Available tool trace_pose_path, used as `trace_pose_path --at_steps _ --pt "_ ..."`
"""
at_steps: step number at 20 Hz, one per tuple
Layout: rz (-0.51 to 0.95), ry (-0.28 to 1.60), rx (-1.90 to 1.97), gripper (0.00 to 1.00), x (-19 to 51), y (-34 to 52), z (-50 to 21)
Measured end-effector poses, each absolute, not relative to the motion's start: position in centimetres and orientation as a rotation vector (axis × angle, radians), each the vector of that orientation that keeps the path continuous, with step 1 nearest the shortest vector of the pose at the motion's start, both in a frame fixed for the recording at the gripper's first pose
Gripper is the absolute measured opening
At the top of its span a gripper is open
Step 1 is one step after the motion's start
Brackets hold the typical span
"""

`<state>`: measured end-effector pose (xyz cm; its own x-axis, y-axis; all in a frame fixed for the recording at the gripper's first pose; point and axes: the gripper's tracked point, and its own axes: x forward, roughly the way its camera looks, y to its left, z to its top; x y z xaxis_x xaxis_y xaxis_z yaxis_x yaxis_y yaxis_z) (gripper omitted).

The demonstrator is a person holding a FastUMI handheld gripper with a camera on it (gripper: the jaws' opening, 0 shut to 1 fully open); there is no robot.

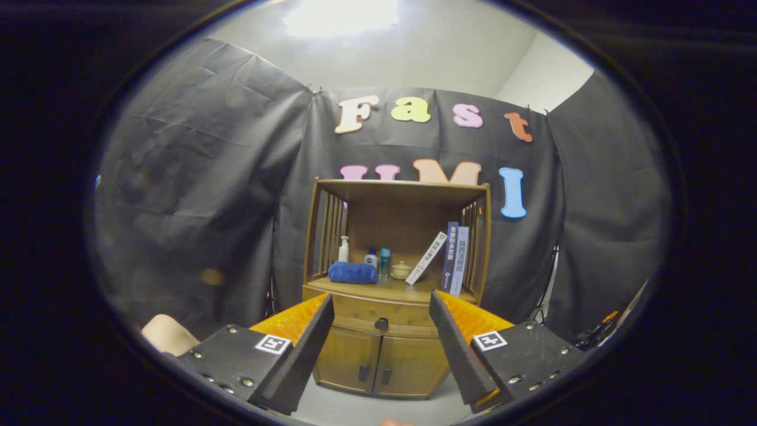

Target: Pull open the drawer, take out the items inside it, and place them on the countertop above the cabinet.

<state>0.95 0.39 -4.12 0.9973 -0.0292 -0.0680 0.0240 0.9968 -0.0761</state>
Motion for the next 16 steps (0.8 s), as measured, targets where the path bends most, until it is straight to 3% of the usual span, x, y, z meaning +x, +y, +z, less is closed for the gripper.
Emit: trace_pose_path --at_steps 9,16 --pt "-0.117 0.134 -0.200 0.96 9.8 -4.0 -11.1" --pt "-0.106 0.151 -0.215 0.96 17.7 -3.5 -17.0"
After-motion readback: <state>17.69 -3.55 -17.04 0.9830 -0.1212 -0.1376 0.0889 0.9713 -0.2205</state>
